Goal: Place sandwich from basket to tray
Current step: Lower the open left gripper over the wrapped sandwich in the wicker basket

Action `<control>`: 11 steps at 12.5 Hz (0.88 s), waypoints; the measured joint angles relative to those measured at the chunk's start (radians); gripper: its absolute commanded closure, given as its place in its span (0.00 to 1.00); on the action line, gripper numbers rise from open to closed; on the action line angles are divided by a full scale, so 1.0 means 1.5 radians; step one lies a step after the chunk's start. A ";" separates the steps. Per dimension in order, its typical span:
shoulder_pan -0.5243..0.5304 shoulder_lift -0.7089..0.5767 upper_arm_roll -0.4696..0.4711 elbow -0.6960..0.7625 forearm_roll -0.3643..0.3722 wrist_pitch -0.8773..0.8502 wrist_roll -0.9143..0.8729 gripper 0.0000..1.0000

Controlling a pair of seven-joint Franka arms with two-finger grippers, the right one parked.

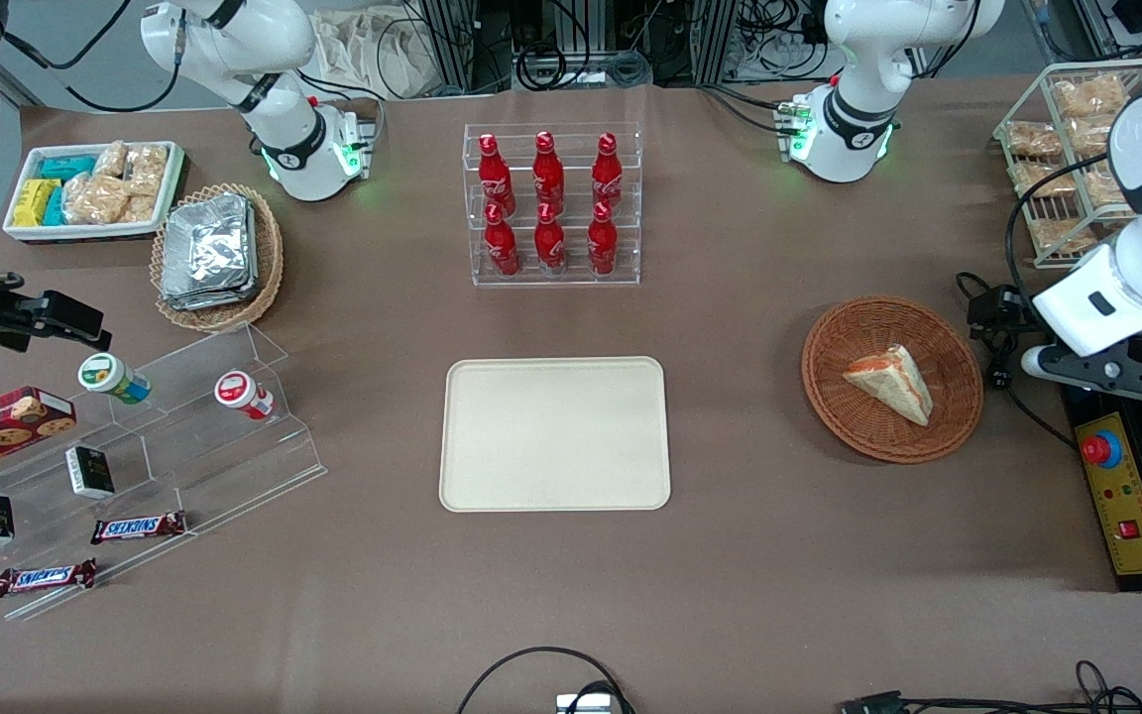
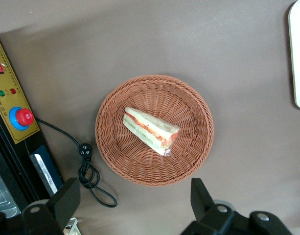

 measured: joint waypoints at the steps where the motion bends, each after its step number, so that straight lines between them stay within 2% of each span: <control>1: 0.000 0.008 0.000 0.004 0.000 0.000 0.000 0.00; 6: -0.008 0.023 -0.003 0.016 0.000 -0.019 -0.007 0.00; 11: -0.005 0.026 0.003 -0.057 -0.002 0.009 -0.164 0.00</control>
